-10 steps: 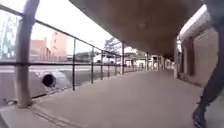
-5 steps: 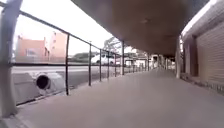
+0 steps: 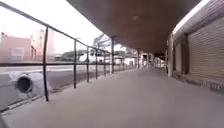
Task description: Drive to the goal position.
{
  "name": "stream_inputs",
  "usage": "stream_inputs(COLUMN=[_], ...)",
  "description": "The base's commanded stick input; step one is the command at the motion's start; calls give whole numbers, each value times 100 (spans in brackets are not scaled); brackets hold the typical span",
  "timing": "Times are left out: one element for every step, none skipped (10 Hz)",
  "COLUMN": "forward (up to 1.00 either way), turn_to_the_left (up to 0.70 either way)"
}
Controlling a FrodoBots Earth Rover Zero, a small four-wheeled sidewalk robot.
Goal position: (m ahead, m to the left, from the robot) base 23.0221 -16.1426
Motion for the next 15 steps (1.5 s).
stream_inputs(forward=[70,70,70,70,70,70,70,70,70,70,70,70,70,70,70], turn_to_the_left=[0,0,0,0,0,0,0,0,0,0,0,0,0,0,0])
